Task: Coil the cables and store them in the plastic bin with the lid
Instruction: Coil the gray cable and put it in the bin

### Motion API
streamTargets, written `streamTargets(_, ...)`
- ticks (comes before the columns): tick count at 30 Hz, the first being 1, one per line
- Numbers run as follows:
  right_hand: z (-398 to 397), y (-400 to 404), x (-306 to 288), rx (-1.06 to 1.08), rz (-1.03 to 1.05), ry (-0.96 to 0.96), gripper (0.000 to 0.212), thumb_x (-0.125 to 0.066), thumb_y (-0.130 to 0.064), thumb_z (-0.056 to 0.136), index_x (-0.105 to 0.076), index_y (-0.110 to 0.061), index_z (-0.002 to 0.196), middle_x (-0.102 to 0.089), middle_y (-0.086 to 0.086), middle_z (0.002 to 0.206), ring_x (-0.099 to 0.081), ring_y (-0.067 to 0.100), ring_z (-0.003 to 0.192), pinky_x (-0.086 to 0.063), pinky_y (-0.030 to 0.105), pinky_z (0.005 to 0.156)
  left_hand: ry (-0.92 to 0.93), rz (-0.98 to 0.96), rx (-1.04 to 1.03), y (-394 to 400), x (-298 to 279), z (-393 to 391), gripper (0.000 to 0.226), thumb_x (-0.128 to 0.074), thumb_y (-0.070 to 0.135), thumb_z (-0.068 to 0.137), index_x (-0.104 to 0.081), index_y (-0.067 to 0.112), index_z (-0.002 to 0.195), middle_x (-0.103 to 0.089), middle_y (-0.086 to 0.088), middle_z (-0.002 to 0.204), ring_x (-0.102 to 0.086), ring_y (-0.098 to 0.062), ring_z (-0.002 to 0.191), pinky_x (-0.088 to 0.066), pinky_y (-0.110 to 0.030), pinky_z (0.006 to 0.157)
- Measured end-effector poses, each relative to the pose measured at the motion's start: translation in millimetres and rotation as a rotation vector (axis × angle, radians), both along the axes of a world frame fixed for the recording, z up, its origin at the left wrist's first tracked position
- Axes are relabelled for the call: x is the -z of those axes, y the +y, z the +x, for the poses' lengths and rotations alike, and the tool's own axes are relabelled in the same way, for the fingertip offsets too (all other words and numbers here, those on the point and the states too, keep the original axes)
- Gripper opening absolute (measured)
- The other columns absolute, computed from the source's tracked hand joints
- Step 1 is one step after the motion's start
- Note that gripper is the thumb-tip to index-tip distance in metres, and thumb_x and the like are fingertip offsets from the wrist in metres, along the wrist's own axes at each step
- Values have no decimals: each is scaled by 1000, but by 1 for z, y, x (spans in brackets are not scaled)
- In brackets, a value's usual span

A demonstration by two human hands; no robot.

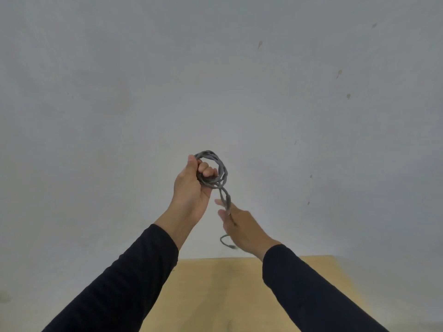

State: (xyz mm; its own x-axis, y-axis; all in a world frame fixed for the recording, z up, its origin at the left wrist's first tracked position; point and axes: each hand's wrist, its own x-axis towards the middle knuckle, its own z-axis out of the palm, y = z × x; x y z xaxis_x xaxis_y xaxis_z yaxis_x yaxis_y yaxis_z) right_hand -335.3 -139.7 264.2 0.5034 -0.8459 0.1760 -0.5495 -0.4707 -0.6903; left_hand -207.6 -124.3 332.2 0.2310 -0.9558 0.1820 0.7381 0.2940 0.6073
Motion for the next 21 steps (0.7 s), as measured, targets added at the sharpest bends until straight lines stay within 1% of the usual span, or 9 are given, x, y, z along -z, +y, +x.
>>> streamTargets(2,7,8,-3,-112,-35,189,33,-26,-35,100,-50,-19,115,-60,6,81,-51,20,70,-40,32,69,-63,-2,-78,-4,3,4,30,-28,28,102,-47,9,87,-57,2,71,-63,-7,59,-53,-19,69)
streamTargets(4,14,17,-7,-184,-28,295,32,-24,-38,100,-43,-18,84,-47,1,67,-42,19,58,-35,30,58,-140,4,-134,-7,7,8,29,-26,26,102,-48,6,100,-67,-4,90,-71,-10,79,-54,-20,73)
streamTargets(6,18,20,-11,-183,-49,371,36,-25,-38,99,-45,-12,87,-51,4,70,-46,20,60,-40,30,59,-230,15,-179,-9,13,12,31,-25,25,103,-49,6,107,-69,-5,100,-71,-10,86,-53,-22,78)
streamTargets(8,18,17,-14,-191,-74,418,41,-25,-37,99,-53,-7,101,-64,11,92,-59,28,83,-48,39,79,-307,25,-229,-8,20,15,31,-24,25,103,-49,8,107,-69,-2,101,-71,-8,87,-52,-25,84)
streamTargets(10,17,17,-21,-222,-21,430,42,-25,-34,99,-57,-8,109,-66,6,103,-59,27,98,-46,39,90,-288,39,-239,-8,23,19,31,-24,25,103,-49,8,107,-69,-2,101,-71,-8,88,-51,-24,83)
streamTargets(12,14,19,-25,-221,103,369,45,-25,-36,100,-59,-9,108,-59,-7,84,-55,15,84,-42,28,80,-166,49,-197,-9,20,22,31,-23,25,103,-47,6,108,-69,-4,102,-71,-9,88,-52,-22,81)
streamTargets(16,10,26,-25,-157,170,276,51,-21,-46,98,-62,-15,95,-43,-9,67,-42,5,61,-36,22,65,-93,49,-174,-9,16,21,32,-23,27,103,-47,6,109,-68,-4,103,-70,-8,89,-50,-26,88)
streamTargets(19,14,29,-30,-170,110,256,45,-26,-40,99,-61,-13,96,-42,-12,68,-41,2,60,-33,19,61,-229,51,-252,-11,26,25,32,-23,27,103,-44,6,115,-68,-3,106,-69,-7,91,-51,-27,87)
streamTargets(21,17,30,-40,-215,-27,308,37,-30,-32,100,-59,-9,97,-44,-14,67,-41,2,59,-32,18,58,-504,34,-346,-10,37,28,28,-25,28,102,-44,9,111,-69,-1,105,-69,-8,94,-51,-25,84)
